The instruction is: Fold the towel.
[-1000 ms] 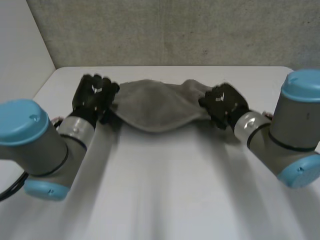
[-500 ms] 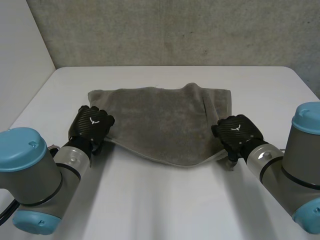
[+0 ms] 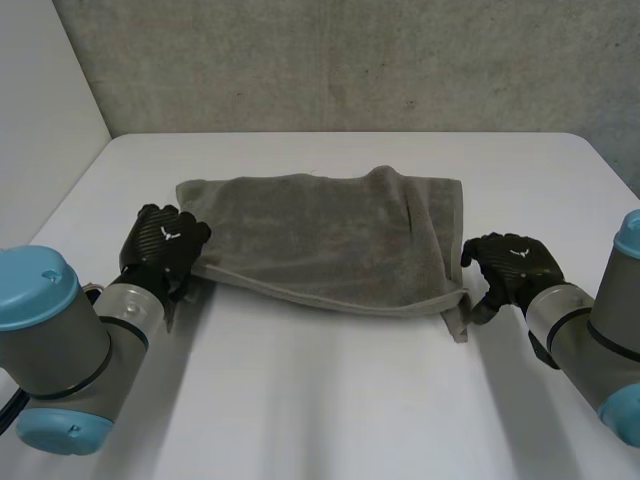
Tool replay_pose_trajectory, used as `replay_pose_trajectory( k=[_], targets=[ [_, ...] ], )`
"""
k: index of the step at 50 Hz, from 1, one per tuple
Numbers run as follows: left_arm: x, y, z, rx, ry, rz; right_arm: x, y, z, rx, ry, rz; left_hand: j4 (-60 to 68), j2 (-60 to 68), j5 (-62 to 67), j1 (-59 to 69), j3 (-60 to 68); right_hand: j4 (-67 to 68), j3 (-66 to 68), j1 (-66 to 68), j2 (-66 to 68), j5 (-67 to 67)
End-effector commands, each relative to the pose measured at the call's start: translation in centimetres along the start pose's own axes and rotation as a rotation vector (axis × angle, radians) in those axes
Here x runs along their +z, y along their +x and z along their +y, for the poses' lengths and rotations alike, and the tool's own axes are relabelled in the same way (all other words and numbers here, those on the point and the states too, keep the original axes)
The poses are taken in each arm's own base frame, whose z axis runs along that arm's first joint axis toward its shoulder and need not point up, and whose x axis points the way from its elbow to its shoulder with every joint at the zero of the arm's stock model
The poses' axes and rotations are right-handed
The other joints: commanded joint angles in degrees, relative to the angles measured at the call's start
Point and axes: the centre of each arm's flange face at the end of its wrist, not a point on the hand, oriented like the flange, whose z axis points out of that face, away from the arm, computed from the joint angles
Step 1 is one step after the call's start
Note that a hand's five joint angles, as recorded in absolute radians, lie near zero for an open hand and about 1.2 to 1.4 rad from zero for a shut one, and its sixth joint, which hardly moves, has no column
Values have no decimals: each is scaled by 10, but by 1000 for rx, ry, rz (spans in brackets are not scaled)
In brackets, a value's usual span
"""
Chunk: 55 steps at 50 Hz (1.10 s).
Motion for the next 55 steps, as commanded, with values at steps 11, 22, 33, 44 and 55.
replay_pose_trajectory(
  k=[11,22,33,44,55],
  targets=[
    [1,-1,0,-1,2,-3,17,-9,23,282,-118,-55,-74,-69,-156,-44,-88,-11,-10,-5,-15,11],
    [1,-2,0,-1,0,-8,30,2,21,298,-79,51,-74,-69,-156,-44,-88,497,498,502,493,518],
    [1,2,8,-30,-20,8,19,17,-15,-60,34,130,-375,-370,-458,-345,-389,497,498,502,493,518],
    [3,9,21,-35,-64,26,19,12,-8,-273,9,132,-484,-479,-567,-454,-498,497,498,502,493,518],
    [1,8,23,-25,-78,27,20,18,-12,-276,21,152,-471,-465,-553,-440,-485,497,498,502,493,518]
  ],
)
